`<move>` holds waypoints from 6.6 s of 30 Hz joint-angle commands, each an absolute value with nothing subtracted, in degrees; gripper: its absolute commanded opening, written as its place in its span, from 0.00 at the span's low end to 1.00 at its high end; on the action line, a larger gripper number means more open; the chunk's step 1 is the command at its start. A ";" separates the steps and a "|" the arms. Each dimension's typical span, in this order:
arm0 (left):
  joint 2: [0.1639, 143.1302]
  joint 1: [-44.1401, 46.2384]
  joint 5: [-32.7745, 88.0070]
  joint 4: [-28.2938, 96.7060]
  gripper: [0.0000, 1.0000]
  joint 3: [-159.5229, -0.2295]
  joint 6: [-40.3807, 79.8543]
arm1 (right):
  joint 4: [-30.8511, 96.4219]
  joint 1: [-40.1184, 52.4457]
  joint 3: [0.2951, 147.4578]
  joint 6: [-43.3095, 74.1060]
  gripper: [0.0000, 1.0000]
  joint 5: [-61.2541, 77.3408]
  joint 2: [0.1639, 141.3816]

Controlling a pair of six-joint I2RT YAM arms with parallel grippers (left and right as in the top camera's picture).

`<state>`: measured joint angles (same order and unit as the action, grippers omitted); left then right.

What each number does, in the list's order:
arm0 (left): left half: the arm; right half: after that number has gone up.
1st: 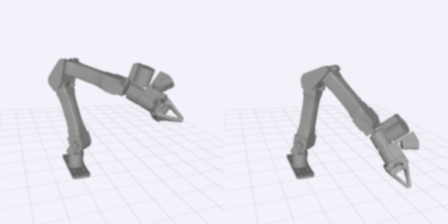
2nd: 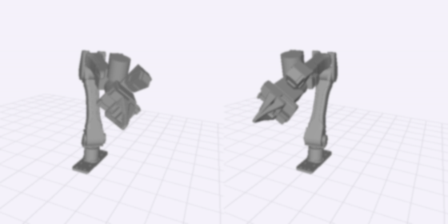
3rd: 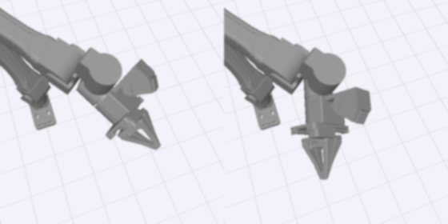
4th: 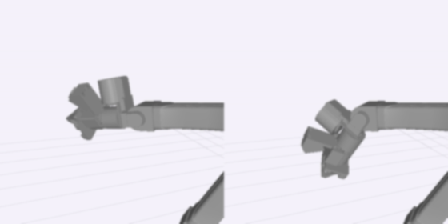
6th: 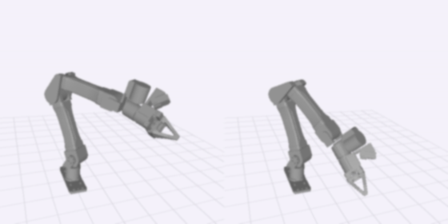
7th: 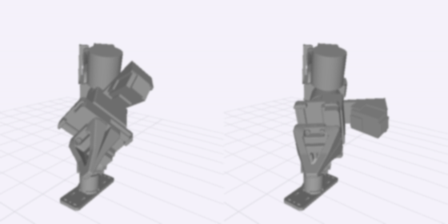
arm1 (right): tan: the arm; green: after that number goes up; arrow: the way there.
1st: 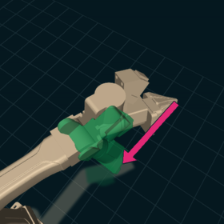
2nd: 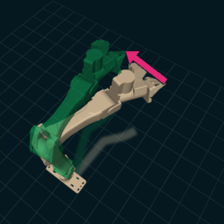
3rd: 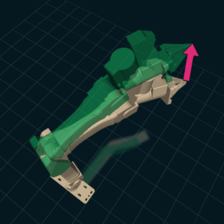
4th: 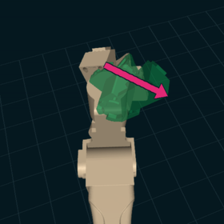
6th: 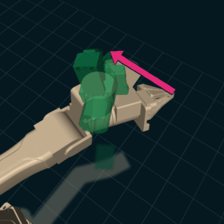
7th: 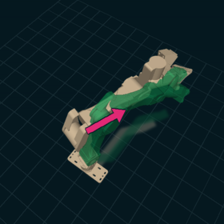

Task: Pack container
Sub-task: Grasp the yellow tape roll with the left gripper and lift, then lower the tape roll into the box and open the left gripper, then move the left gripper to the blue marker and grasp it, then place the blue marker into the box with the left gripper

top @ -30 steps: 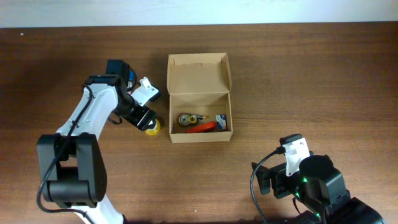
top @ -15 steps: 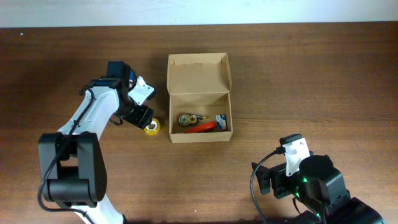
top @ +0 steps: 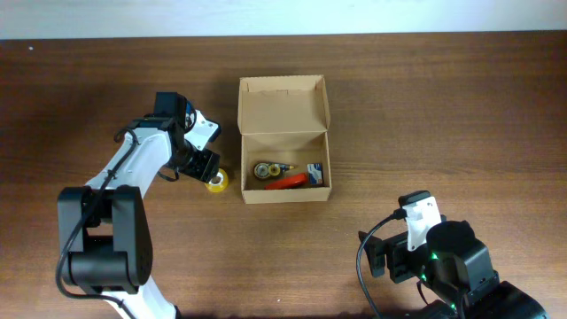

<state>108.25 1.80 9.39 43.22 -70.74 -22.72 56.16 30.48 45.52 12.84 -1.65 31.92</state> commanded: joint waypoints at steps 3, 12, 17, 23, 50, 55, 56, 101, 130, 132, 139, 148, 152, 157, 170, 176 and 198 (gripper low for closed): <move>108.75 1.72 9.19 43.03 0.68 -69.06 -21.89 | 56.14 30.79 45.41 12.62 0.99 -2.15 31.59; 108.75 2.31 12.62 42.74 0.69 -67.48 -21.89 | 56.14 30.79 45.41 12.62 0.99 -2.15 31.59; 108.79 3.86 9.67 41.47 0.68 -67.46 -21.63 | 56.14 30.79 45.41 12.62 0.99 -2.15 31.59; 108.79 4.08 6.00 40.71 0.63 -67.42 -20.56 | 56.14 30.79 45.41 12.62 0.99 -2.15 31.59; 100.31 3.86 -2.42 44.03 0.02 -74.17 -13.43 | 56.14 30.79 45.41 12.62 0.99 -2.15 31.59; 90.50 7.38 -2.35 44.16 0.02 -77.28 -9.91 | 56.14 30.79 45.41 12.62 0.99 -2.15 31.59; 89.12 9.47 -2.15 44.16 0.02 -77.95 -9.89 | 56.14 30.79 45.41 12.62 0.99 -2.15 31.59; 112.42 37.12 -1.96 28.05 0.37 -79.13 -9.67 | 56.14 30.79 45.41 12.62 0.99 -2.15 31.59; 93.14 11.92 -8.56 45.15 0.40 -91.88 -9.69 | 56.14 30.79 45.41 12.62 0.99 -2.15 31.59; 93.73 8.32 -8.40 45.10 0.41 -91.88 -9.69 | 56.14 30.79 45.41 12.62 0.99 -2.15 31.59; 104.81 1.43 -0.78 45.69 0.39 -91.88 -9.69 | 56.14 30.79 45.41 12.62 0.99 -2.15 31.59; 116.57 1.30 0.64 43.27 0.34 -91.88 -9.72 | 56.14 30.79 45.41 12.62 0.99 -2.15 31.59; 119.31 -0.21 0.69 42.02 0.34 -91.88 -9.69 | 56.14 30.79 45.41 12.62 0.99 -2.15 31.59; 122.58 -1.19 1.37 41.95 0.34 -91.88 -9.72 | 56.14 30.79 45.41 12.62 0.99 -2.15 31.59; 126.65 -1.19 1.76 38.00 0.32 -91.88 -9.72 | 56.14 30.79 45.41 12.62 0.99 -2.15 31.59; 127.15 -1.19 1.76 37.28 0.22 -91.88 -9.69 | 56.14 30.79 45.41 12.62 0.99 -2.15 31.59; 108.18 3.62 5.28 46.59 0.02 -97.78 -15.07 | 56.14 30.79 45.41 12.62 0.99 -2.15 31.59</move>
<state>116.40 0.99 1.87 46.54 -95.59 -10.31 56.16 30.48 45.52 12.86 -1.65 31.92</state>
